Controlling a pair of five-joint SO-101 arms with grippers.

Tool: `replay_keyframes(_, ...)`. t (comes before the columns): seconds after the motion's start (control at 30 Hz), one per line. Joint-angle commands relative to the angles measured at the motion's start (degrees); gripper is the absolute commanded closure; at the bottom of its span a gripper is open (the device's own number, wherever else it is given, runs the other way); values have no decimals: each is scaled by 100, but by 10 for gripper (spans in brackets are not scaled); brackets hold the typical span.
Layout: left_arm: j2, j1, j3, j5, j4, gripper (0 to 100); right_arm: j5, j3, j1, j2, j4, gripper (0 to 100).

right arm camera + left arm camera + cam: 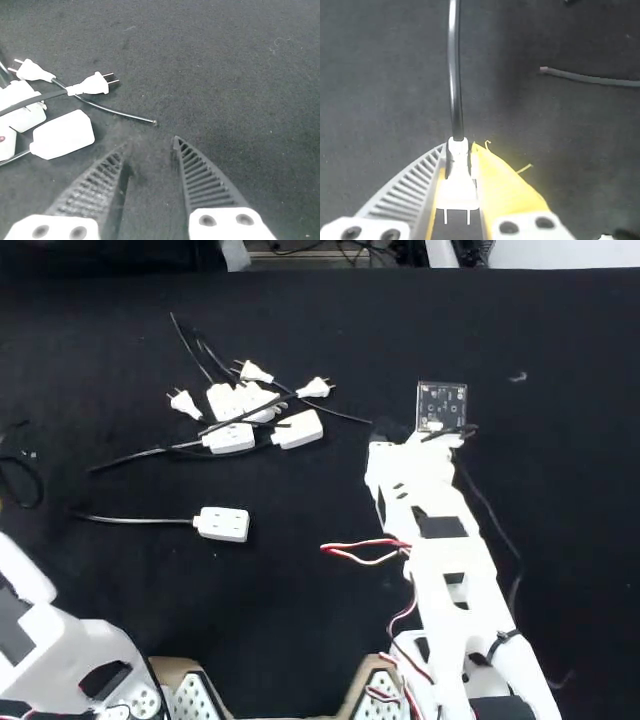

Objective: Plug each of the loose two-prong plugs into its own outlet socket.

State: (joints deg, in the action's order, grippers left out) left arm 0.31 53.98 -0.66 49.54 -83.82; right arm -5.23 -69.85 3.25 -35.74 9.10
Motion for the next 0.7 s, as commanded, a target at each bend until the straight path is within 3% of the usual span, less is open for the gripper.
replay_keyframes(0.0,-290,-338,-725,-413,-844,970,70,92,62,-22,-132,881)
replay_keyframes(0.1,-448,-1112,-866,-527,-1556,970,70,92,44,-22,-132,881)
replay_keyframes(0.23,-1248,-2246,-576,-1134,-1609,970,70,92,35,-22,-132,881)
replay_keyframes(0.37,-2435,-3916,251,-1916,-1591,970,70,92,9,-66,-105,881)
replay_keyframes(0.5,-3226,-5780,1429,-2910,-615,970,26,119,-334,-66,-114,881)
replay_keyframes(0.67,-3042,-7327,2853,-3587,1125,970,18,180,-721,-66,-123,909)
